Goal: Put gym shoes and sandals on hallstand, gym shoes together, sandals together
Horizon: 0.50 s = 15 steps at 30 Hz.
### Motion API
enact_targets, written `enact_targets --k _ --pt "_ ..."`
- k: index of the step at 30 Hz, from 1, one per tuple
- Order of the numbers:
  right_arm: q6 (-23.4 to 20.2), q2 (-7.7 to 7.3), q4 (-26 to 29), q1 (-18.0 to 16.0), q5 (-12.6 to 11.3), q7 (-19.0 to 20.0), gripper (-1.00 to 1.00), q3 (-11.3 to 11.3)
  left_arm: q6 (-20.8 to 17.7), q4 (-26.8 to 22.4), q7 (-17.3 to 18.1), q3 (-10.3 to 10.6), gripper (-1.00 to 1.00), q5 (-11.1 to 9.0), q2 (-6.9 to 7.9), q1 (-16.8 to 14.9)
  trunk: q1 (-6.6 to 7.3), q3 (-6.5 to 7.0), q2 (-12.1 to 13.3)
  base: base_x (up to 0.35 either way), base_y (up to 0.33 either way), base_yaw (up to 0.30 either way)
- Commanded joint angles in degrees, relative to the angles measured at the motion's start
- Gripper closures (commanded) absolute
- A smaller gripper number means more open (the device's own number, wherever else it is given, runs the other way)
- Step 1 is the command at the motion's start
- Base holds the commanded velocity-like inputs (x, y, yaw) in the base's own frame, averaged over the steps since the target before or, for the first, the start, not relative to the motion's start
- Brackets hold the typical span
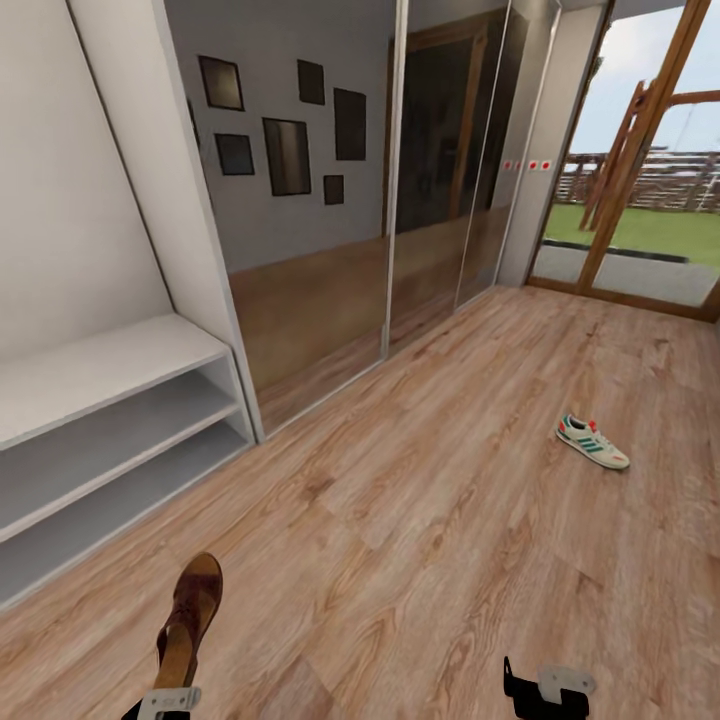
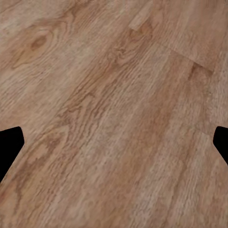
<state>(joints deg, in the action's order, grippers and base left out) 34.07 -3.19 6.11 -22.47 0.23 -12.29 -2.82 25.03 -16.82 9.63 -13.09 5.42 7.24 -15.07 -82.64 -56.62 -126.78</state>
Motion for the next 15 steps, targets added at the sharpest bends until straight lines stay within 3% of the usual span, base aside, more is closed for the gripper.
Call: enact_targets --k 1,8,15 --pt "0.2 0.01 0.0 0.0 0.0 0.1 -1.0 -0.3 0.2 0.0 0.3 -0.5 1.0 0.7 -0.03 0.0 -0.02 -0.05 0.0 0.338 0.0 0.0" --pt "0.2 0.03 0.0 0.0 0.0 -0.1 -1.0 -0.3 0.2 0.0 0.3 -0.5 1.0 0.7 -0.03 0.0 -0.02 -0.05 0.0 0.338 0.0 -0.03" --pt "0.2 0.03 0.0 0.0 -0.1 -0.1 -1.0 -0.3 0.2 0.0 0.3 -0.5 1.0 0.6 -0.03 0.0 -0.02 -0.05 0.0 0.339 0.0 -0.218"
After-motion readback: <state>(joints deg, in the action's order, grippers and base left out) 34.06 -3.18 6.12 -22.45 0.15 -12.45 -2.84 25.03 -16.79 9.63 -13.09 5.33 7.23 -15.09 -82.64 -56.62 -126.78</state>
